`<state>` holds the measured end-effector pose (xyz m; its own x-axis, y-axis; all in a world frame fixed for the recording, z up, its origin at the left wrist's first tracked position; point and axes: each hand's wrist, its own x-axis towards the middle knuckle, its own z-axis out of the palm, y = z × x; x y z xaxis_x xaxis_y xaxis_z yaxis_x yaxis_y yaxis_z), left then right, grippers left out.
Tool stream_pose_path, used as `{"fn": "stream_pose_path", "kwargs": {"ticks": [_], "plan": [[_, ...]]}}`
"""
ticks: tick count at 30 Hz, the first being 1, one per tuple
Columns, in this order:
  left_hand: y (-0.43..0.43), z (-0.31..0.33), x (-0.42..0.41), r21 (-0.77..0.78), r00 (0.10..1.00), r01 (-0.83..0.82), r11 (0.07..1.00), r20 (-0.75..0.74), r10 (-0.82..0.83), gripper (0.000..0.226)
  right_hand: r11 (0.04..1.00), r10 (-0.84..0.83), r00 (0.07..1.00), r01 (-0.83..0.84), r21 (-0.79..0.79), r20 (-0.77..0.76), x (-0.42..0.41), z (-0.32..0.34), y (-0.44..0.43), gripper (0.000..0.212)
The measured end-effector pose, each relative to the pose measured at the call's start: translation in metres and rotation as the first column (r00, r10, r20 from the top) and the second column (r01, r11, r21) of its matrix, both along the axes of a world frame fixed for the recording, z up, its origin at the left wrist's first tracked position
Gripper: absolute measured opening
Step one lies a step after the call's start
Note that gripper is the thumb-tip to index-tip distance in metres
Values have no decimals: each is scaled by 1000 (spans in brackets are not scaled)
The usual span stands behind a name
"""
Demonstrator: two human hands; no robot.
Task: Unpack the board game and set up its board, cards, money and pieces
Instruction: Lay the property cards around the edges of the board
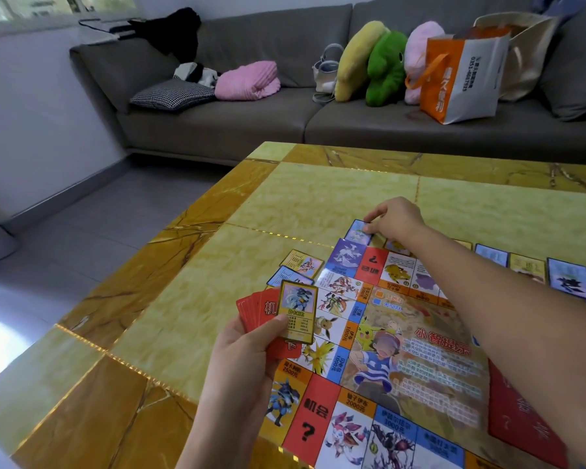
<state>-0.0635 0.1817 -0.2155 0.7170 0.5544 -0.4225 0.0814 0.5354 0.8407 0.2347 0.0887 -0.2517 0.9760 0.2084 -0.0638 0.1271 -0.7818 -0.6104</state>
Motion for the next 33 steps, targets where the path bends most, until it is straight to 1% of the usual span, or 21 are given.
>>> {"fn": "stream_pose_path", "kwargs": {"ticks": [4, 6, 7, 8, 10, 11, 13, 15, 17, 19, 20, 22, 23, 24, 26, 28, 29, 31, 33], "plan": [[-2, 2, -1, 32, 1000, 13, 999, -14, -13, 14, 1000, -5, 1000, 5, -2, -6, -1, 0, 2, 16], [-2, 0, -2, 104, 998, 32, 994, -48, -27, 14, 1000, -8, 1000, 8, 20, -3, -3, 1, 1, 16], [-2, -1, -3, 141, 998, 41, 989, -62, -33, 15, 996, -21, 1000, 20, 81, 10, -6, 3, 0, 14], [-3, -2, -3, 166, 997, 50, 985, -69, -39, 17, 983, -44, 999, 38, 181, 25, -9, 6, -2, 12], [-4, -1, -3, 174, 995, 78, 982, -74, -66, 19, 911, -104, 993, 71, 405, 60, -17, 16, -6, 14], [-5, 0, -3, 158, 994, 94, 983, -74, -83, 19, 873, -125, 990, 80, 481, 61, -21, 22, -9, 16], [-7, 5, -3, 91, 991, 128, 988, -57, -123, 20, 829, -121, 992, 78, 554, 42, -33, 38, -18, 16], [-8, 10, -3, 21, 983, 181, 983, -18, -180, 24, 817, -59, 998, 42, 575, 10, -47, 51, -27, 15], [-10, 14, -5, -16, 970, 244, 970, 22, -244, 32, 825, 33, 999, -21, 565, -11, -68, 63, -39, 15], [-12, 17, -7, -43, 955, 295, 955, 51, -292, 38, 813, 145, 986, -75, 577, -76, -95, 70, -53, 12], [-12, 18, -7, -47, 948, 316, 948, 61, -313, 39, 789, 223, 967, -103, 606, -126, -109, 73, -58, 14], [-17, 21, -8, -27, 929, 366, 930, 69, -364, 39, 725, 395, 892, -156, 671, -220, -141, 80, -73, 36], [-20, 22, -9, -13, 921, 385, 923, 70, -383, 39, 725, 457, 853, -193, 661, -252, -157, 82, -82, 46], [-23, 22, -8, -4, 913, 402, 916, 76, -401, 40, 744, 494, 826, -240, 623, -271, -171, 84, -87, 48], [-32, 23, -8, 11, 891, 447, 894, 83, -447, 42, 779, 519, 806, -309, 546, -284, -196, 85, -98, 36], [-41, 24, -9, 6, 860, 504, 864, 91, -502, 41, 794, 488, 827, -289, 536, -278, -211, 85, -111, 21], [-44, 24, -10, -11, 846, 528, 849, 97, -524, 41, 802, 462, 845, -267, 535, -270, -215, 84, -118, 16], [-50, 24, -12, -43, 822, 567, 822, 99, -561, 41, 812, 412, 873, -221, 541, -261, -224, 83, -133, 13], [-54, 24, -13, -63, 799, 599, 798, 104, -592, 42, 810, 382, 881, -174, 561, -278, -229, 81, -145, 14]]}}
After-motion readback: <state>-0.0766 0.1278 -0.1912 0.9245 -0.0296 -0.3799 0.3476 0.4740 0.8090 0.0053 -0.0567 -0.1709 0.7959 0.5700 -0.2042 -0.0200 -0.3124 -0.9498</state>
